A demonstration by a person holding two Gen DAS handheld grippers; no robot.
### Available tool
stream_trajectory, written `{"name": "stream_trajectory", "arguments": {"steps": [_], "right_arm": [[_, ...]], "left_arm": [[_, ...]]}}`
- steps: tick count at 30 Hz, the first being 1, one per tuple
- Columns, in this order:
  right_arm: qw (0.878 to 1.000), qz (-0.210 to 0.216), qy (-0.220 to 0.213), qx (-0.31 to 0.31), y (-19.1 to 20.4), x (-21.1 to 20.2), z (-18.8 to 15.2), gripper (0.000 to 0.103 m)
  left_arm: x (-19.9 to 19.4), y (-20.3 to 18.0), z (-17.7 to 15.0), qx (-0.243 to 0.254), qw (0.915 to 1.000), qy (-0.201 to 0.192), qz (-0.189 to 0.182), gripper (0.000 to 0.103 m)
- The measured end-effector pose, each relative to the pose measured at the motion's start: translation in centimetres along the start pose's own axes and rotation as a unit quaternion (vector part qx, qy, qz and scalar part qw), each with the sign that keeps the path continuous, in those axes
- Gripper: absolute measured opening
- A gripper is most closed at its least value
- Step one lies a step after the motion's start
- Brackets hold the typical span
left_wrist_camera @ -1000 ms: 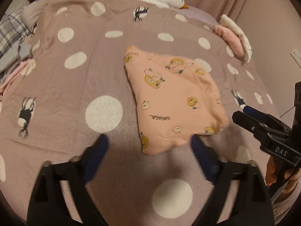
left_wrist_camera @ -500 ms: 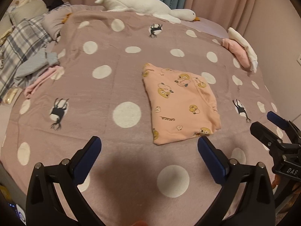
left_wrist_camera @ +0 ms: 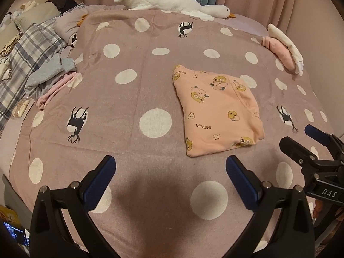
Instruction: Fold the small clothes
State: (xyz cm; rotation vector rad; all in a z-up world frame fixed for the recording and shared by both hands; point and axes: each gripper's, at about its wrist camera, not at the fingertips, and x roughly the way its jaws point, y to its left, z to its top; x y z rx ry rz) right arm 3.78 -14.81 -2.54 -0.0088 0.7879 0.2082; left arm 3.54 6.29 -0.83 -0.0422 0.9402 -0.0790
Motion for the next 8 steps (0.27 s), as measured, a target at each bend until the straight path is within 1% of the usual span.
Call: {"name": "stream_trajectory", "arguments": {"steps": [8], "right_arm": [[1.0, 0.002, 0.0, 0.003, -0.16, -0.09, 0.02, 0.102]], "left_arm": [[-0.16, -0.26, 0.25, 0.0, 1.0, 0.001, -0.006, 0.102]]}}
